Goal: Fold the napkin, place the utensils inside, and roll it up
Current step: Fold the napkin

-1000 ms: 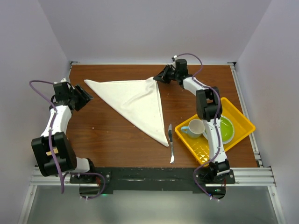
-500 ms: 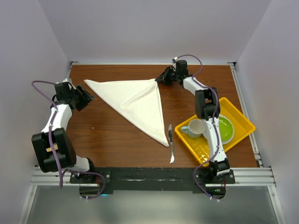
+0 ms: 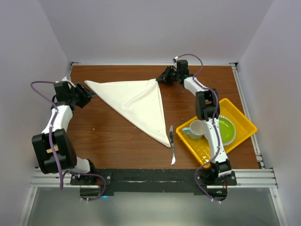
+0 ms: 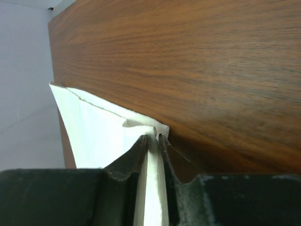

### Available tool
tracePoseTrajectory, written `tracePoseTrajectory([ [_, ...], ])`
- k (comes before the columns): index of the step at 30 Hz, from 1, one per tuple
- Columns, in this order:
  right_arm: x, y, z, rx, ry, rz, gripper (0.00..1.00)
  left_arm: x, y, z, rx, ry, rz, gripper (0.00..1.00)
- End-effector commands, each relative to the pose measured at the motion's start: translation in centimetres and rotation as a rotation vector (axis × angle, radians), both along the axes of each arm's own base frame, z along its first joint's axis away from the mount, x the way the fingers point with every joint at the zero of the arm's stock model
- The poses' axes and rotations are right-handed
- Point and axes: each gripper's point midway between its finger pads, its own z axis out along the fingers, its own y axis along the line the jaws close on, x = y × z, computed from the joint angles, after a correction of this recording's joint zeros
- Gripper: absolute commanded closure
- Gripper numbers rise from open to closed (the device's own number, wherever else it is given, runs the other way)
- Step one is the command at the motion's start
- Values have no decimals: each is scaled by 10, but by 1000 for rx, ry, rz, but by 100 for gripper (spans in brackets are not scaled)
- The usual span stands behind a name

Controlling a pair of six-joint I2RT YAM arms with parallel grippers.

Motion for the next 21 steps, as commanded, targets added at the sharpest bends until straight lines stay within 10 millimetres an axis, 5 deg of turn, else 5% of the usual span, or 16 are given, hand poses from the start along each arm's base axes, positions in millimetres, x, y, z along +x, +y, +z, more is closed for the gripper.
tracePoseTrajectory([
  [1,13,-10,23,-24,-51,-24,68,27,-14,27,-86,-161,-43,45],
  [4,11,-24,28,-89,-19,-48,43,44,-19,39,-143,-250,-46,51],
  [9,-1,-51,76,-172,14,-94,27,76,-15,36,-203,-341,-24,68],
  [10,-15,-53,77,-187,64,-90,26,83,-13,38,-220,-350,-16,71],
  [11,-25,-52,99,-178,55,-81,26,88,-12,36,-227,-353,-15,76],
  [14,-69,-47,98,-219,138,-8,23,112,-11,28,-224,-367,-11,84],
  [18,-141,-25,127,-337,74,203,25,134,1,-9,-222,-303,49,86],
  [21,-202,-12,108,-435,121,369,30,147,10,-28,-206,-275,80,91],
])
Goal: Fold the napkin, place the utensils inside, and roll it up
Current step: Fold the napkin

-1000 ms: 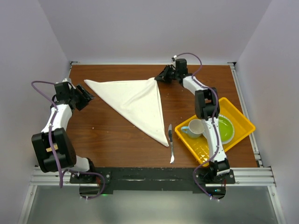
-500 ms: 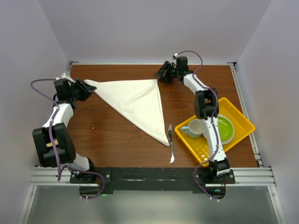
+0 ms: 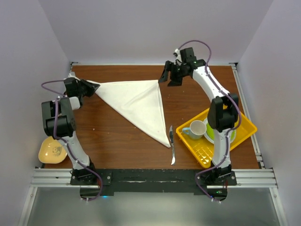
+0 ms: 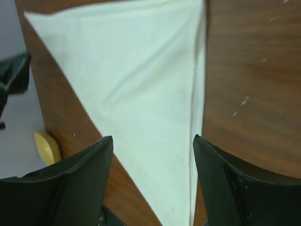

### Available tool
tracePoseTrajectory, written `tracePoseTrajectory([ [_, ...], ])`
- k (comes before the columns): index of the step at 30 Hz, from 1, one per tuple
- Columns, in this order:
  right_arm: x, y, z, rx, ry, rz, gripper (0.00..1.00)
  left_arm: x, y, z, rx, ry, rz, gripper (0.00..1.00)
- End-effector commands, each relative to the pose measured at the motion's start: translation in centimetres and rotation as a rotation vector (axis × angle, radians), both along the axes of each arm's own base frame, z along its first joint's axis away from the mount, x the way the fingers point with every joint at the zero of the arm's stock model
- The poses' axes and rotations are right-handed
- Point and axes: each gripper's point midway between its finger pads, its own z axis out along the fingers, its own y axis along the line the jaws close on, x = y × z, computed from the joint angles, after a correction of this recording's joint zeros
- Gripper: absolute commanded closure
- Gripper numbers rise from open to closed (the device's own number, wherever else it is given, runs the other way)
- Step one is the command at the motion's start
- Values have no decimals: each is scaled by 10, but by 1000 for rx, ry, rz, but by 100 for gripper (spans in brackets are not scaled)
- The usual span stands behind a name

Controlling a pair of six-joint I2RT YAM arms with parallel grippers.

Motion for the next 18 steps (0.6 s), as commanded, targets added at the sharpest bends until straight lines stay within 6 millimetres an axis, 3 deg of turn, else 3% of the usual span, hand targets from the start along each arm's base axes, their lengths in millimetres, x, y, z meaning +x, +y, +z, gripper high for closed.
tracePoseTrajectory([
  [1,-112,29,2,-155,53,326,32,40,19,19,59,-91,60,92],
  [2,-125,30,-3,-176,64,360,34,43,21,5,62,-58,65,93],
  [3,-150,29,-22,-213,105,411,37,43,23,-3,64,-26,70,94],
  [5,-167,29,-17,-210,65,430,40,51,30,-11,91,-10,90,94],
  [6,-186,22,-37,-215,125,424,41,51,33,-18,99,19,97,94],
  [7,-190,23,-32,-190,104,423,43,58,37,-14,131,9,103,94],
  [8,-197,22,-36,-187,124,426,43,58,40,-26,138,46,108,94],
  [10,-214,21,-48,-180,163,448,44,66,47,-27,161,64,124,94],
  [11,-219,19,-53,-184,173,453,44,64,47,-44,159,114,120,94],
  [15,-252,18,-79,-196,233,503,51,66,53,-64,172,180,129,95],
  [18,-264,22,-87,-195,243,525,55,65,59,-65,205,196,146,95],
])
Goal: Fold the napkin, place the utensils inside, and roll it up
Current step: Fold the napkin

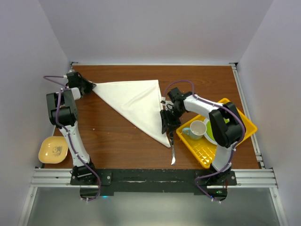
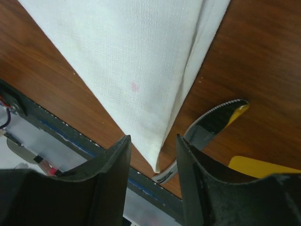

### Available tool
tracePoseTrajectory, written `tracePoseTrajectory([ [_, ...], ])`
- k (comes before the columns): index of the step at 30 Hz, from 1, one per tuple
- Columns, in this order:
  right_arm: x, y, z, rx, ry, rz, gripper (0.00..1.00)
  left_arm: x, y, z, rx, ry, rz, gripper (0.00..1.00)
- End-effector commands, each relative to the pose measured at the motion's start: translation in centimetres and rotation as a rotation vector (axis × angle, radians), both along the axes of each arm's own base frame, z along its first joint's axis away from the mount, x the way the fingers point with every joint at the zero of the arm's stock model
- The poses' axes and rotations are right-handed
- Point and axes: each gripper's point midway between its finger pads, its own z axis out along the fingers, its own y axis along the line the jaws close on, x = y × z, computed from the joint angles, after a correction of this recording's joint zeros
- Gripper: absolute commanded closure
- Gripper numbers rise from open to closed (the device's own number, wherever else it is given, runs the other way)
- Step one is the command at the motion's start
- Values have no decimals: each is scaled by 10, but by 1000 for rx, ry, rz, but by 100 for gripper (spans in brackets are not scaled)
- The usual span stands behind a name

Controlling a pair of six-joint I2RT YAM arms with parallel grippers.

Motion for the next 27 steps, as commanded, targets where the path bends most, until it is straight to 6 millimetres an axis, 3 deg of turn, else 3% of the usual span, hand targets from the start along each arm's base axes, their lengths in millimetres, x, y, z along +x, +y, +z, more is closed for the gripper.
tracePoseTrajectory([
  [1,-8,18,12,72,-74,61,57,0,12,-6,83,48,21,95],
  [4,-18,15,5,33,-57,85,59,1,13,-6,94,67,5,95],
  [5,-11,14,8,5,-100,102,60,2,11,-6,95,71,-6,95],
  [9,3,27,33,44,-129,114,60,12,1,23,93,4,-58,94],
  [12,3,35,27,64,-93,118,61,14,0,37,94,-13,-43,94],
  [15,-7,36,12,49,-76,134,63,14,7,27,88,28,-14,95],
  [16,-14,33,9,41,-65,141,63,7,8,7,76,93,-12,95],
  [18,-22,34,6,45,-64,153,64,9,10,-1,73,120,-5,97],
  [22,-50,19,-14,16,-13,164,67,1,21,-26,91,204,24,100],
  [27,-62,7,-19,-14,-16,160,68,-3,44,-25,156,241,42,100],
])
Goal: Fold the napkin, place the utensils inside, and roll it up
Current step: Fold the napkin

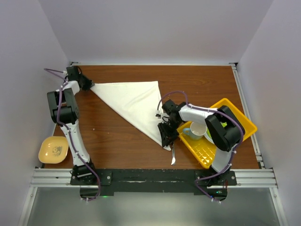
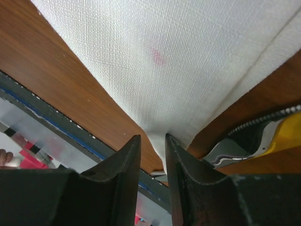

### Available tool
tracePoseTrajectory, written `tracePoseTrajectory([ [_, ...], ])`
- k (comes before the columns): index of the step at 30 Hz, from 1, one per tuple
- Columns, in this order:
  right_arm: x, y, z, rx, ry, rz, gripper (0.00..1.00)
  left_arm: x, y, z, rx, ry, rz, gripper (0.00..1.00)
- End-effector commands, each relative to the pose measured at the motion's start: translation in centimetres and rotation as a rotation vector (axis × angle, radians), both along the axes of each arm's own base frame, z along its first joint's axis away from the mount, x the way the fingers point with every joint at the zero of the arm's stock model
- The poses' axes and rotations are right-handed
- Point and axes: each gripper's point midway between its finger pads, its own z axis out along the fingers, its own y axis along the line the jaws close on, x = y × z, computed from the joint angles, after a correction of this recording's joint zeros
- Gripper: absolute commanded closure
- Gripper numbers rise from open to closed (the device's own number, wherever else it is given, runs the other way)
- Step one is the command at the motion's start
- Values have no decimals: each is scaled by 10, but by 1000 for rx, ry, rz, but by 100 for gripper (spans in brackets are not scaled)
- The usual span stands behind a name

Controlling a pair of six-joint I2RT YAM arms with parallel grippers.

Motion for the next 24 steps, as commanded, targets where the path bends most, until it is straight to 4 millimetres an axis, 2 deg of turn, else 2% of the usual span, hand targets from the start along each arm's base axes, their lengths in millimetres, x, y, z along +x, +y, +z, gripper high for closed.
tracePoseTrajectory([
  [1,6,-1,15,24,-88,13,68,-6,31,-10,104,80,17,100],
  [3,8,2,22,30,-87,21,68,4,33,10,137,47,-18,98],
  [5,25,13,37,51,-130,22,68,10,30,31,141,3,-41,95],
  [6,33,16,42,54,-148,19,68,14,23,50,146,-39,-55,93],
  [7,51,25,56,77,-196,7,67,17,16,61,141,-66,-67,91],
  [8,62,29,60,81,-213,-11,66,19,6,70,121,-94,-93,86],
  [9,72,32,56,73,-211,-30,63,25,-12,88,115,-146,-132,83],
  [10,95,38,68,96,-240,-81,60,28,-24,96,97,-174,-161,81],
  [12,117,39,62,80,-223,-139,57,37,-73,114,16,-276,-281,78],
  [13,141,38,73,99,-240,-202,57,37,-93,117,-19,-300,-323,80],
  [14,152,36,74,100,-234,-236,57,33,-118,117,-85,-321,-381,86],
  [15,165,34,77,109,-236,-274,56,34,-153,123,-107,-370,-449,88],
  [16,187,29,78,122,-229,-344,57,32,-172,123,-130,-381,-487,89],
  [17,198,27,80,130,-226,-379,59,26,-192,117,-168,-377,-527,92],
  [18,208,27,79,139,-224,-401,63,23,-226,118,-184,-406,-589,93],
  [19,224,27,81,164,-214,-439,66,20,-243,116,-201,-413,-622,94],
  [20,231,28,78,170,-205,-452,67,17,-260,118,-224,-424,-661,98],
  [21,237,30,79,181,-206,-461,69,12,-287,113,-238,-431,-706,100],
  [22,247,34,86,197,-229,-464,70,10,-300,113,-246,-441,-730,100],
  [23,251,36,77,193,-220,-465,74,8,-312,114,-264,-448,-750,100],
  [24,257,38,78,206,-230,-465,75,4,-330,109,-274,-458,-778,100],
])
